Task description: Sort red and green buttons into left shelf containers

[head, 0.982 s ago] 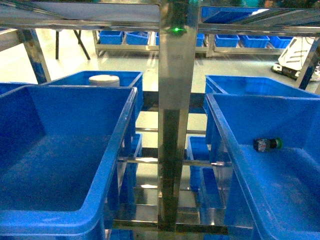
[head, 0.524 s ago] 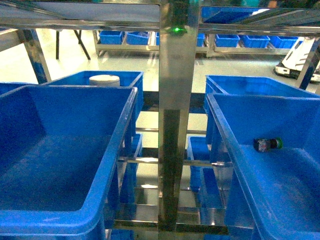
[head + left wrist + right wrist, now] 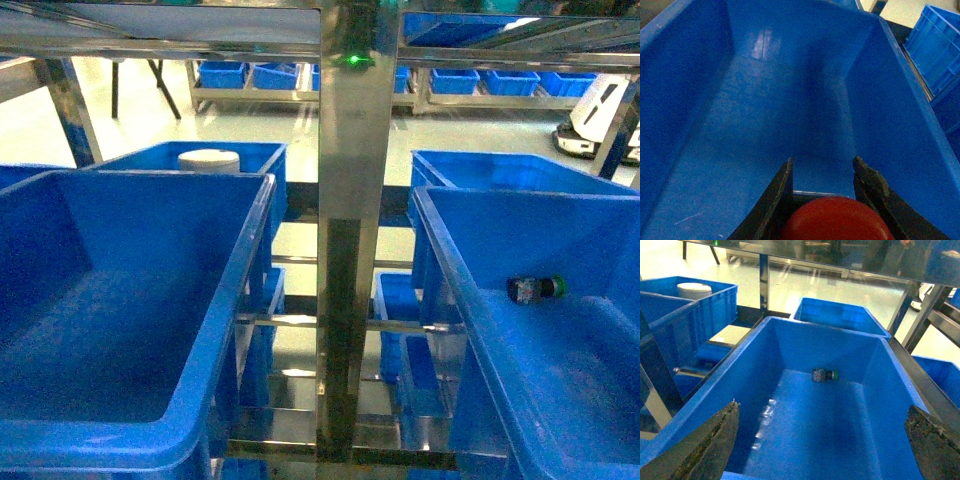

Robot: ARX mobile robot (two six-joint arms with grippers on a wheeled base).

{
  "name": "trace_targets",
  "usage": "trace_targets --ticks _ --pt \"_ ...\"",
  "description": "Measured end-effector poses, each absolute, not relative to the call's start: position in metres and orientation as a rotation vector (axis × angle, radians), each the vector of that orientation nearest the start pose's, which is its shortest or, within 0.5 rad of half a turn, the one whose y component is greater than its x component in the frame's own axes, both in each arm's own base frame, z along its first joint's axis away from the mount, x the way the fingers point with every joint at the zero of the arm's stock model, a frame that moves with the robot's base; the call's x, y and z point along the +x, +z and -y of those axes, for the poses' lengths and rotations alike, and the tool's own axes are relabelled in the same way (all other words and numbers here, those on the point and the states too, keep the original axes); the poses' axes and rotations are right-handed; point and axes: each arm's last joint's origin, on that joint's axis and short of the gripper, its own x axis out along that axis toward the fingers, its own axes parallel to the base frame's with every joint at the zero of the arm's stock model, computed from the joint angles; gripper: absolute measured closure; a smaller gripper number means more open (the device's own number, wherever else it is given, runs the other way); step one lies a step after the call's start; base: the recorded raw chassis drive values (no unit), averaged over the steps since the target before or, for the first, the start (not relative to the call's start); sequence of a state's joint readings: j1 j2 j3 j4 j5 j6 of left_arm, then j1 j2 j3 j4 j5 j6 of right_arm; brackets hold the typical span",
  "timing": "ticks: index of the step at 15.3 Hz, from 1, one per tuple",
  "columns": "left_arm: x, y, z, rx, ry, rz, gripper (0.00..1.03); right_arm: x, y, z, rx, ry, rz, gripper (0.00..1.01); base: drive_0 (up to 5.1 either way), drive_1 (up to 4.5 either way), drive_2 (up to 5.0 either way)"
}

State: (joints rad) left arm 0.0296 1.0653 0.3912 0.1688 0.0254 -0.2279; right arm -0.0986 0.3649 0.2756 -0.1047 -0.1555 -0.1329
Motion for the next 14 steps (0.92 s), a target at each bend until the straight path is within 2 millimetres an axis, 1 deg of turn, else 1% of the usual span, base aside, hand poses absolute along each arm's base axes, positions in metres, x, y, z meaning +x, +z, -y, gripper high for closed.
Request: trace_targets --ticks 2,5,9,10,11,12,13,14 --pt "0.221 0.186 -0.015 -0.245 0.078 -0.503 0.71 0.117 0.217 0.007 -0.108 0.069 -0.188 0.03 0.0 0.00 0.0" --pt "0.236 0.187 -0.020 -0.247 0.084 -0.528 0.71 0.117 0.217 0.007 -0.108 0.069 -0.188 0.03 0.0 0.00 0.0" --pt "0.252 0.164 -0.021 -0.260 0.063 -0.667 0.71 0.117 0.217 0.007 -0.108 0.069 -0.188 0.03 0.0 0.00 0.0" --pt "0.253 0.158 -0.023 -0.265 0.071 -0.689 0.71 0.117 0.217 0.007 -0.108 0.069 -0.188 0.03 0.0 0.00 0.0" --pt "0.247 0.151 -0.025 -0.269 0.074 -0.683 0.71 0.117 0.217 0.007 -0.108 0.069 -0.188 0.03 0.0 0.00 0.0" --pt "0.244 0.147 -0.025 -0.271 0.081 -0.694 0.68 0.117 0.217 0.007 -0.108 0.069 -0.188 0.03 0.0 0.00 0.0" --pt "0.242 0.145 -0.027 -0.273 0.083 -0.696 0.53 0.117 0.217 0.007 -0.108 0.069 -0.188 0.03 0.0 0.00 0.0" --pt "0.242 0.147 -0.028 -0.273 0.081 -0.681 0.43 0.117 0.217 0.007 -0.108 0.069 -0.188 0.03 0.0 0.00 0.0"
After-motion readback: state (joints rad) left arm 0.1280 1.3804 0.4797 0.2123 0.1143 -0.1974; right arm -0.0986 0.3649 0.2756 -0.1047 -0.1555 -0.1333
